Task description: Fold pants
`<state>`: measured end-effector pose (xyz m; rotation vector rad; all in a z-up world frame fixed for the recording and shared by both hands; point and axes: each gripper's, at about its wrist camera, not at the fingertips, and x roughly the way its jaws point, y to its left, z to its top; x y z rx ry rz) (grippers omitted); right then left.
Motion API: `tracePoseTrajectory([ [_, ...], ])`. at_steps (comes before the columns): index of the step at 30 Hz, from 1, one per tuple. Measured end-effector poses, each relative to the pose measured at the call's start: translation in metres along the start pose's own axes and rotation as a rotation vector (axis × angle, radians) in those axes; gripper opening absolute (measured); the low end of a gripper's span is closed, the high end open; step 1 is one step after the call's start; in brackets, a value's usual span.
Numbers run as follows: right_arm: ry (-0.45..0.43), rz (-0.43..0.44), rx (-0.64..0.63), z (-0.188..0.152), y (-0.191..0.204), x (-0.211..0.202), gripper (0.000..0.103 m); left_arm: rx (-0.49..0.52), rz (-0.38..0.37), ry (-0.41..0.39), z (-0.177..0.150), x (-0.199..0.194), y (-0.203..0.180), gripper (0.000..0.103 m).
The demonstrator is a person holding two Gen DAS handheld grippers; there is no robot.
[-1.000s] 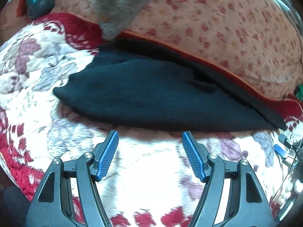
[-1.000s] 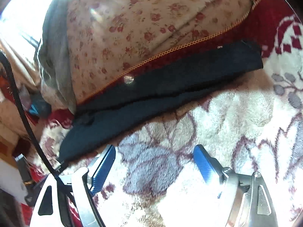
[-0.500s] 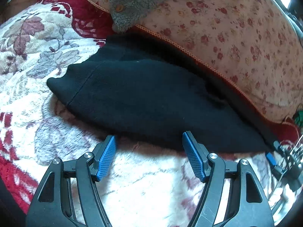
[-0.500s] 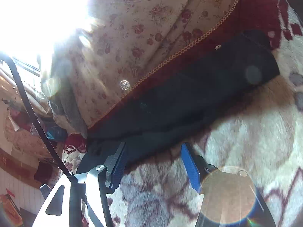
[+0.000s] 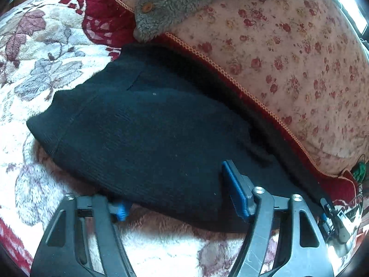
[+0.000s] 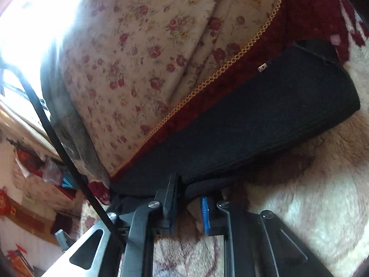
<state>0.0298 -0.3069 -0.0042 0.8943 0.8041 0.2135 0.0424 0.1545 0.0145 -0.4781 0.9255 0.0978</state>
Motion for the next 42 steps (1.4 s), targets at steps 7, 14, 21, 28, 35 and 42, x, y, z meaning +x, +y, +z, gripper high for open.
tracePoseTrajectory([
  [7,-0.023,0.009,-0.068,-0.013,0.015,-0.016,0.01,-0.011,-0.063,0.004,0.003,-0.007,0.011,0.012],
  [14,0.031,0.002,-0.069,-0.014,0.019,-0.011,0.008,0.02,-0.081,-0.002,0.005,-0.017,0.003,0.01],
  [21,0.08,-0.124,-0.087,0.002,0.019,0.015,0.011,0.029,-0.06,0.025,0.005,-0.011,0.003,0.01],
  [28,0.092,-0.242,-0.18,0.029,0.026,0.038,0.016,0.054,-0.026,0.031,0.003,-0.006,0.0,0.01],
  [35,0.023,-0.069,-0.091,0.033,0.017,0.022,0.014,0.078,-0.04,0.007,0.003,-0.01,-0.002,0.01],
  [42,-0.059,0.215,-0.001,0.018,0.026,-0.017,0.011,0.085,-0.108,-0.03,0.011,-0.037,-0.002,0.009],
])
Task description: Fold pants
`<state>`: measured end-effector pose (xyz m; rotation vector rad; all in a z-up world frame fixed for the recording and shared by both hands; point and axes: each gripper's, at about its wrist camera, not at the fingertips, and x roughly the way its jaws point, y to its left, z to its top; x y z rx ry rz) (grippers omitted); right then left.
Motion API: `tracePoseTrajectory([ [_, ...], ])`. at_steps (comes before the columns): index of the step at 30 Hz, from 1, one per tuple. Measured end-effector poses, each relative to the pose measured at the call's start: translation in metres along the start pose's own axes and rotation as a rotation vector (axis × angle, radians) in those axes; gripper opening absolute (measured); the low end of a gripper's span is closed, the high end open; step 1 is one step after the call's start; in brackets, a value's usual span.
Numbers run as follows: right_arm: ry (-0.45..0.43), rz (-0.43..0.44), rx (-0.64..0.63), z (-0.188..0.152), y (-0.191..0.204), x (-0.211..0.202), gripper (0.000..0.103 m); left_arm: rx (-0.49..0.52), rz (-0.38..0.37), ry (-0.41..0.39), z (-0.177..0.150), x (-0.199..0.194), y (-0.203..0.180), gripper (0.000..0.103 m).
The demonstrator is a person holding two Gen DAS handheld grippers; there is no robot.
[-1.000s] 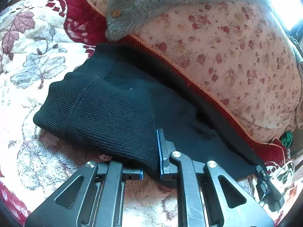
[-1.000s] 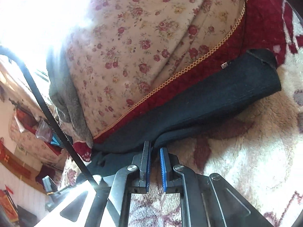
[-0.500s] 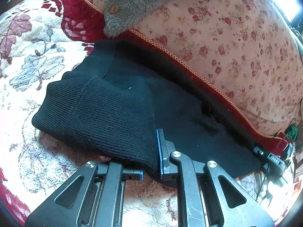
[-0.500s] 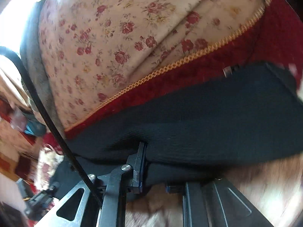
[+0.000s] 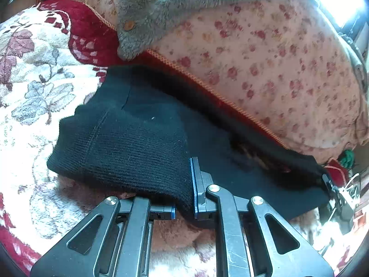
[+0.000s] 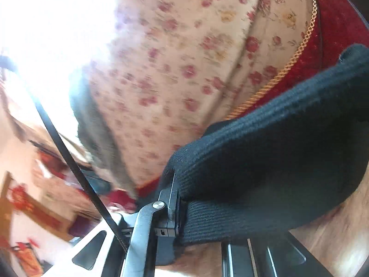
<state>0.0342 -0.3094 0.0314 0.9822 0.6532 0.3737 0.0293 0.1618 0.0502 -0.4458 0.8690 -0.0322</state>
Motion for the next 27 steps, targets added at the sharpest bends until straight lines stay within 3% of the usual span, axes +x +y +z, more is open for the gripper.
tracePoseTrajectory([
  [3,-0.004,0.045,-0.017,-0.013,0.017,-0.017,0.011,0.006,-0.015,-0.014,0.003,-0.017,0.004,0.009],
  [7,0.007,0.009,0.003,-0.03,0.025,-0.042,0.011,-0.001,-0.039,-0.024,0.003,-0.042,0.017,0.009],
  [9,0.034,-0.052,-0.013,-0.043,0.028,-0.052,0.011,-0.002,-0.049,-0.022,0.001,-0.054,0.025,0.009],
  [13,0.167,-0.235,-0.077,-0.074,0.032,-0.062,0.011,0.023,-0.026,-0.014,-0.012,-0.066,0.037,0.009],
  [16,0.254,-0.347,-0.132,-0.095,0.037,-0.069,0.019,0.047,0.015,0.013,-0.028,-0.06,0.044,0.009],
  [22,0.274,-0.5,-0.199,-0.107,0.047,-0.107,0.021,0.105,0.09,-0.001,-0.048,-0.052,0.043,0.009],
  [27,0.229,-0.52,-0.307,-0.102,0.077,-0.132,0.025,0.144,0.124,-0.008,-0.05,-0.051,0.039,0.011],
])
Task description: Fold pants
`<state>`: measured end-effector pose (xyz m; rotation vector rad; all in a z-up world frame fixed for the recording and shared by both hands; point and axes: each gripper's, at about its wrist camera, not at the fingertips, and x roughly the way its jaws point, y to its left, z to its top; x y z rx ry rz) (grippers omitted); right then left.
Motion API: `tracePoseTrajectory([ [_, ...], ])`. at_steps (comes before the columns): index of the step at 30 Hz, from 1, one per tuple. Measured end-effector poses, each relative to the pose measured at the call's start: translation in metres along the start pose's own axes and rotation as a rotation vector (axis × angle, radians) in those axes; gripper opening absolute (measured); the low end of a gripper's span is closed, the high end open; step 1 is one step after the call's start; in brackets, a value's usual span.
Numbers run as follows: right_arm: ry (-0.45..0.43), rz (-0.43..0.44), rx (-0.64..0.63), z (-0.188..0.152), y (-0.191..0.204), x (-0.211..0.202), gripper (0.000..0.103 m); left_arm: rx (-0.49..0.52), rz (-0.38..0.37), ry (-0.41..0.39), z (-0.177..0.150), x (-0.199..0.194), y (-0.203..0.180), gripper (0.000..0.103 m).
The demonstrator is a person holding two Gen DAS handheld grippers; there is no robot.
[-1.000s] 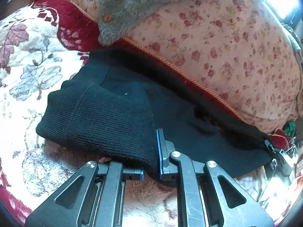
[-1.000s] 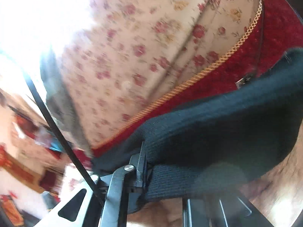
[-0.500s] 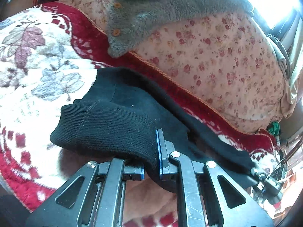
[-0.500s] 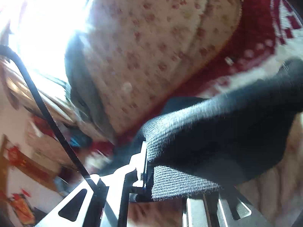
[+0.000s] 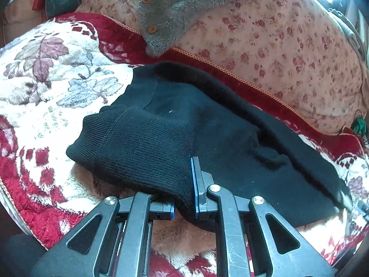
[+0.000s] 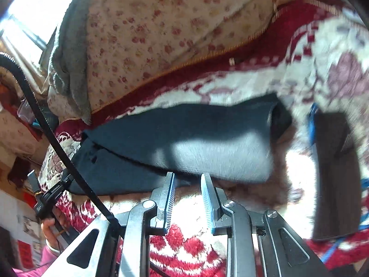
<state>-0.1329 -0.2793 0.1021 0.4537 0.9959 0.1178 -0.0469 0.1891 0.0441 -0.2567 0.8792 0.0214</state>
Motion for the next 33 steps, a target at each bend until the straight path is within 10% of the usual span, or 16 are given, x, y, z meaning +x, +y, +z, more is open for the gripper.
tracePoseTrajectory([
  [4,-0.02,-0.032,-0.187,0.0,0.035,0.005,0.045,0.016,0.018,0.008,-0.001,-0.002,-0.001,0.012],
  [10,0.1,-0.153,-0.505,-0.01,0.078,0.079,0.046,0.022,0.016,0.013,-0.003,-0.015,0.003,0.018],
  [19,-0.04,-0.343,-0.719,0.004,0.071,0.096,0.033,0.024,0.04,0.016,-0.005,-0.011,0.002,0.018],
  [31,-0.192,-0.539,-0.52,0.146,0.045,0.114,0.027,0.008,0.007,0.017,-0.007,-0.016,0.008,0.018],
  [33,-0.174,-0.455,-0.408,0.15,0.033,0.098,0.027,-0.011,-0.015,0.019,-0.007,-0.019,0.014,0.023],
])
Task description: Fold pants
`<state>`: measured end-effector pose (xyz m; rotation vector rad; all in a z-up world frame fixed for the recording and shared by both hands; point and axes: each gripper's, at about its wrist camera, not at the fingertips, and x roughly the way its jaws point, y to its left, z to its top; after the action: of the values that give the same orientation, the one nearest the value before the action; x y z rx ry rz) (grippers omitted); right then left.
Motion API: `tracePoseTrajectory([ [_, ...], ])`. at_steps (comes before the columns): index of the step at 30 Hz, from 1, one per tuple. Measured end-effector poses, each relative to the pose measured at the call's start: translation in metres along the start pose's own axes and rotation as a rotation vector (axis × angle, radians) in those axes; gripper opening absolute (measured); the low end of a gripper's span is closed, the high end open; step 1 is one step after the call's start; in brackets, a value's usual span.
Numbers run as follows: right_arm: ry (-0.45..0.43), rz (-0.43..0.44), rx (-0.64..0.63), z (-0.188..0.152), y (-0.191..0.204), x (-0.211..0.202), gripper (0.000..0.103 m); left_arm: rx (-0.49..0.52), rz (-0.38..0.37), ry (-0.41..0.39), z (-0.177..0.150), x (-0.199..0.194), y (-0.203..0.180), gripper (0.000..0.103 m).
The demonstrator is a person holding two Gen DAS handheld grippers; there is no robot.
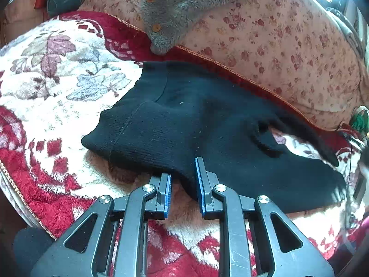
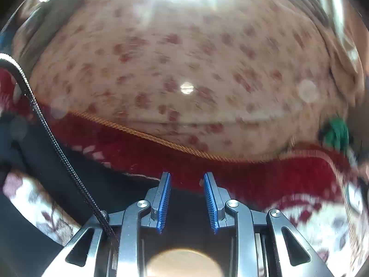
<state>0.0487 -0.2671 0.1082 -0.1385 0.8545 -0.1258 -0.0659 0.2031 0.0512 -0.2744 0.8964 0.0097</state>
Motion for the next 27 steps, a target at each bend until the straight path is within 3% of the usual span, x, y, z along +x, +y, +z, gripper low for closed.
tracePoseTrajectory([
  [3,0.043,0.143,0.156,-0.028,-0.021,-0.028,0.037,-0.043,-0.033,-0.013,-0.001,-0.006,0.01,0.031],
  [8,0.118,0.461,0.384,-0.117,-0.03,-0.078,0.037,-0.074,-0.063,-0.017,-0.003,-0.01,0.016,0.032],
  [10,0.15,0.509,0.445,-0.148,-0.026,-0.088,0.038,-0.09,-0.075,-0.024,-0.003,-0.012,0.016,0.032],
  [14,0.212,0.522,0.56,-0.197,-0.025,-0.101,0.039,-0.135,-0.117,-0.024,-0.003,-0.011,0.018,0.032],
  [17,0.196,0.552,0.68,-0.209,-0.038,-0.092,0.039,-0.189,-0.144,-0.001,-0.002,-0.004,0.02,0.032],
  [20,0.141,0.566,0.735,-0.202,-0.045,-0.081,0.04,-0.243,-0.168,0.01,0.0,0.0,0.021,0.035],
  [23,0.116,0.587,0.81,-0.194,-0.05,-0.06,0.04,-0.302,-0.196,0.007,0.005,0.007,0.021,0.049],
  [25,0.093,0.614,0.886,-0.193,-0.056,-0.047,0.04,-0.34,-0.21,0.015,0.007,0.012,0.023,0.05],
  [27,0.047,0.636,0.946,-0.192,-0.063,-0.041,0.029,-0.378,-0.22,0.03,0.012,0.019,0.025,0.05],
])
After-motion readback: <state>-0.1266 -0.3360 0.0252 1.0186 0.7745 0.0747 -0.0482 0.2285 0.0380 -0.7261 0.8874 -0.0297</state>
